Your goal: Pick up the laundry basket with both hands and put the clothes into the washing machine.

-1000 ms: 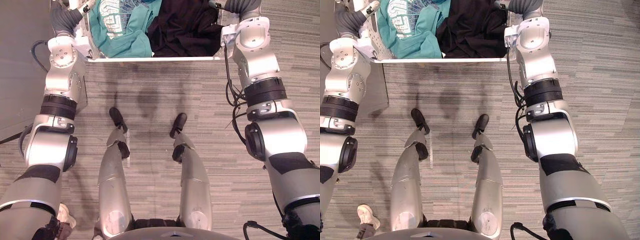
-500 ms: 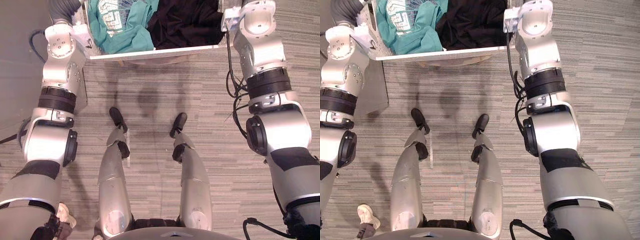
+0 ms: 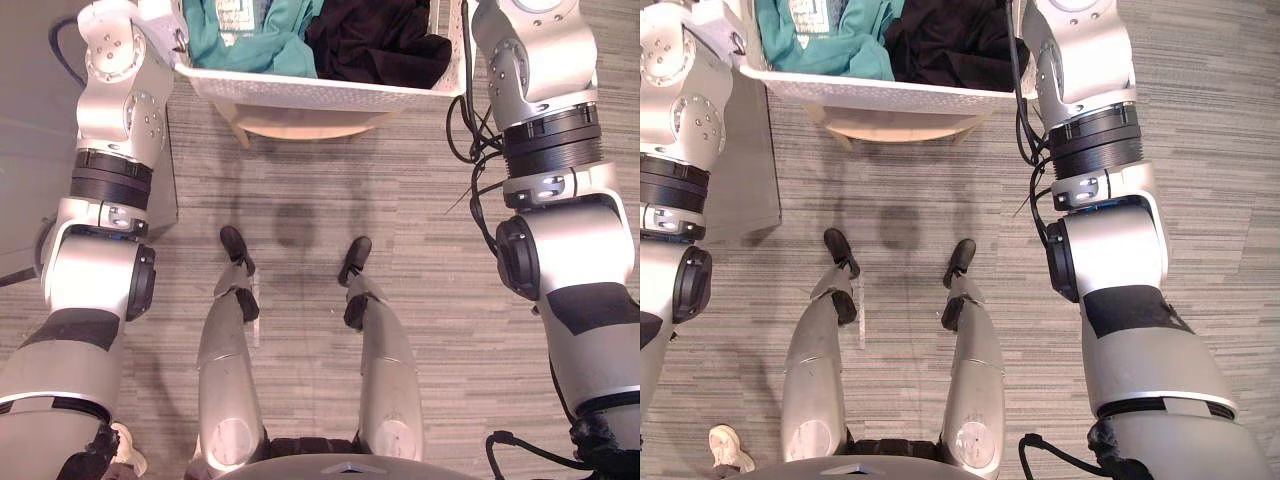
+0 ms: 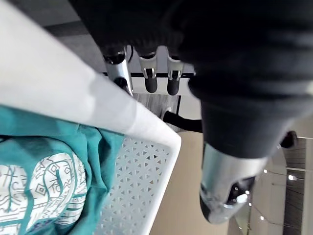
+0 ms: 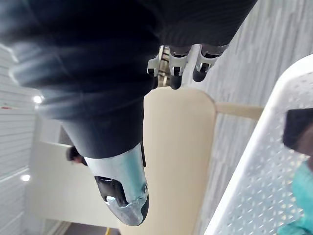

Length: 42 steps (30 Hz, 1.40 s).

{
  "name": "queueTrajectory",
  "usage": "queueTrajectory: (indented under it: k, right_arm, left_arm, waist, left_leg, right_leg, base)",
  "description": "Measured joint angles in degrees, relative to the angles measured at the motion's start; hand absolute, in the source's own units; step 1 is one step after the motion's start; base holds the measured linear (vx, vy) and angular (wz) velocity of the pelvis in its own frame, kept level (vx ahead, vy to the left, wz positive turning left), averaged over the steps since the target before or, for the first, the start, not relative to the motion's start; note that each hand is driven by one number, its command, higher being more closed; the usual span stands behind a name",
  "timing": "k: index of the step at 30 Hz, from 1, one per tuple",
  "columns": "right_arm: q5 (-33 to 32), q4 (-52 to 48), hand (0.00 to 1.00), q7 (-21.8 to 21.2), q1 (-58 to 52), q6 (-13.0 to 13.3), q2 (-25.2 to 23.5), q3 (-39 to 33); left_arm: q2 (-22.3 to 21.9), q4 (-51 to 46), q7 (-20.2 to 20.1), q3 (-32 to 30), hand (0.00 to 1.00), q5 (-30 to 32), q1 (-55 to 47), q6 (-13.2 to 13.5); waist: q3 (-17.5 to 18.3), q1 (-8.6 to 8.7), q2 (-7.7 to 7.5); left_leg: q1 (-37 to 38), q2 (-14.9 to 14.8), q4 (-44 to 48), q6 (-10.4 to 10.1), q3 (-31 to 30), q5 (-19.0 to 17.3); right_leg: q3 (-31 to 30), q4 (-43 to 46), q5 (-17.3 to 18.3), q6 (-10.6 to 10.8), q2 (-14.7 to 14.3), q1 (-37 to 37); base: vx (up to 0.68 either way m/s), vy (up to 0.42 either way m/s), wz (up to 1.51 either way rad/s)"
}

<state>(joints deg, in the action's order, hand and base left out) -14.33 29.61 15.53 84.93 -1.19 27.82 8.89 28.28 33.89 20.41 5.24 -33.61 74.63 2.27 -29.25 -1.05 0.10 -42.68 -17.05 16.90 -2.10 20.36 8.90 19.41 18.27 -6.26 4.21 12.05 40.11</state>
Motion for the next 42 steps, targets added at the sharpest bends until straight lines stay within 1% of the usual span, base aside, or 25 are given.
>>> queueTrajectory:
  k: [3,5,7,10,14,16,18,19,23,24,28,32,34,37,38,40,42]
  right_arm:
    - [0.00,-1.97,0.00,0.01,-0.02,0.18,1.30,0.08]
    - [0.02,-3.55,0.00,0.01,-0.15,0.36,2.59,0.21]
    - [0.07,-4.23,0.00,-0.04,-1.09,1.35,4.06,0.56]
    - [0.17,-4.35,0.00,-0.05,-3.03,1.45,4.83,0.58]
    - [0.19,-4.46,0.00,-0.21,-5.54,1.46,4.79,1.81]
    - [0.21,-4.49,0.00,-0.27,-5.89,1.46,4.86,1.79]
    - [0.26,-4.62,0.00,-0.32,-5.90,1.43,4.89,1.76]
    - [0.27,-4.55,0.00,-0.34,-5.96,1.42,4.75,1.76]
    - [0.30,-4.18,0.00,-0.32,-5.97,1.39,4.66,1.76]
    - [0.66,-4.18,0.00,-0.30,-5.97,1.39,4.66,1.76]
    - [1.19,-4.42,0.00,-0.25,-7.01,1.40,4.74,1.72]
    - [1.21,-6.96,0.00,-0.21,-11.18,1.41,4.76,1.66]
    - [1.22,-9.30,0.00,-0.11,-13.99,1.39,4.93,1.21]
    - [1.32,-16.76,0.00,-0.07,-21.00,1.61,5.03,-2.34]
    - [1.35,-19.10,0.00,-0.04,-24.14,1.98,5.04,-4.19]
    - [2.18,-20.93,0.00,-0.04,-28.44,2.78,4.99,-6.21]
    - [3.50,-22.42,0.00,-0.21,-36.51,3.63,4.21,-9.39]
  left_arm:
    - [0.75,-2.74,0.09,0.01,0.00,0.06,0.09,0.63]
    - [2.50,-4.63,0.10,0.03,0.00,0.19,0.13,1.64]
    - [5.07,-5.78,0.10,-0.06,0.00,0.39,0.12,2.74]
    - [5.59,-5.72,0.10,-0.13,0.00,1.30,0.01,3.13]
    - [5.58,-5.17,0.04,-0.22,0.00,1.31,-1.93,3.13]
    - [5.56,-3.40,0.01,-0.75,0.00,1.31,-2.51,3.09]
    - [5.36,-1.55,0.11,-1.39,0.00,1.31,-3.13,2.71]
    - [4.50,-0.89,0.12,-2.84,0.00,1.31,-4.15,2.24]
    - [1.77,1.10,0.62,-4.11,0.00,1.30,-7.02,0.88]
    - [1.07,1.10,0.63,-5.05,0.00,1.30,-7.84,0.86]
    - [1.03,0.15,0.80,-5.72,0.00,1.31,-9.44,0.89]
    - [1.08,-5.53,1.44,-6.77,0.00,1.31,-12.74,1.23]
    - [1.32,-9.55,1.73,-7.55,0.00,1.30,-15.12,1.58]
    - [1.72,-17.43,1.67,-8.01,0.00,1.35,-21.05,3.22]
    - [1.74,-20.46,1.61,-9.25,0.00,1.35,-23.82,3.76]
    - [1.79,-22.83,1.54,-11.22,0.00,1.35,-27.57,5.14]
    - [1.33,-25.67,0.95,-14.61,0.00,1.29,-34.47,6.05]
  waist:
    - [0.00,-0.36,0.00]
    - [0.00,-0.38,0.00]
    - [0.01,-0.47,0.01]
    - [0.01,-0.67,0.02]
    - [0.01,-0.67,0.02]
    - [0.01,-0.70,0.02]
    - [0.00,-0.67,0.02]
    - [-0.01,-0.68,0.02]
    - [-0.03,-0.79,0.02]
    - [-0.03,-0.79,0.02]
    - [-0.03,-0.96,0.02]
    - [-0.03,-0.93,0.02]
    - [-0.03,-0.98,0.01]
    - [0.00,-1.03,0.03]
    - [0.00,-1.06,0.04]
    - [0.03,-1.19,0.05]
    - [0.10,-1.26,0.12]
  left_leg:
    - [0.96,0.01,-0.06,0.00,0.04,-0.01]
    - [1.46,-0.01,-0.04,0.00,0.04,-0.01]
    - [2.61,-0.02,-0.02,-0.05,0.03,-0.06]
    - [2.96,0.00,-0.04,-0.41,-0.03,-0.32]
    - [2.29,0.00,-0.04,-0.51,0.00,-0.37]
    - [0.71,-0.02,0.02,-0.49,-0.03,-0.22]
    - [-1.64,-0.10,0.18,0.20,-0.03,0.39]
    - [-2.77,-0.19,0.53,0.30,-0.08,0.45]
    - [-3.93,-0.30,1.14,0.42,-0.25,0.37]
    - [-3.93,-0.46,1.68,0.54,-0.26,0.14]
    - [-3.86,-0.99,4.21,0.59,-0.63,-1.46]
    - [-2.73,-1.03,5.07,0.47,-0.72,-2.03]
    - [-1.01,-0.92,4.76,0.38,-0.74,-2.09]
    - [3.55,0.16,2.62,-0.11,-0.33,-2.07]
    - [5.35,0.50,1.81,-0.20,-0.25,-2.03]
    - [7.73,0.92,0.82,-0.36,-0.21,-2.00]
    - [11.23,1.73,-0.79,-0.55,-0.21,-1.95]
  right_leg:
    - [-0.01,0.18,0.18,-0.23,0.02,-0.77]
    - [-0.01,0.46,0.30,-0.36,0.05,-1.24]
    - [-0.05,0.91,0.69,-0.47,0.11,-2.09]
    - [-0.01,1.17,1.10,-0.59,0.21,-2.32]
    - [0.02,1.08,1.53,-0.74,0.23,-1.71]
    - [0.08,1.10,1.37,-0.77,0.24,-0.14]
    - [0.12,1.12,0.45,-0.84,0.24,2.04]
    - [0.12,1.26,0.24,-0.95,0.28,3.05]
    - [0.54,2.11,0.39,-1.00,0.53,3.98]
    - [0.77,2.79,0.60,-0.98,0.67,3.94]
    - [0.63,5.25,2.34,-1.10,1.08,3.74]
    - [0.45,6.98,3.41,-1.16,1.54,2.97]
    - [0.56,7.00,3.73,-1.16,1.61,1.30]
    - [0.93,6.85,4.71,-0.96,2.35,-2.64]
    - [1.30,6.71,5.08,-0.87,2.59,-4.42]
    - [1.59,6.24,5.42,-0.69,2.72,-6.67]
    - [2.10,5.44,5.96,-0.21,3.06,-10.15]
  base:
    - [-0.04,-0.070,0.02]
    - [-0.04,-0.060,0.02]
    - [-0.06,-0.078,0.03]
    - [-0.08,-0.079,0.03]
    - [-0.06,-0.058,-0.02]
    - [-0.05,-0.056,-0.05]
    - [-0.02,-0.038,-0.07]
    - [0.00,-0.022,-0.05]
    - [0.00,-0.008,0.01]
    - [-0.01,-0.037,0.05]
    - [-0.05,-0.052,0.04]
    - [-0.08,-0.050,0.05]
    - [-0.04,-0.037,0.10]
    - [0.01,-0.038,0.19]
    - [0.05,-0.045,0.23]
    - [0.06,-0.040,0.16]
    - [0.11,-0.039,0.18]
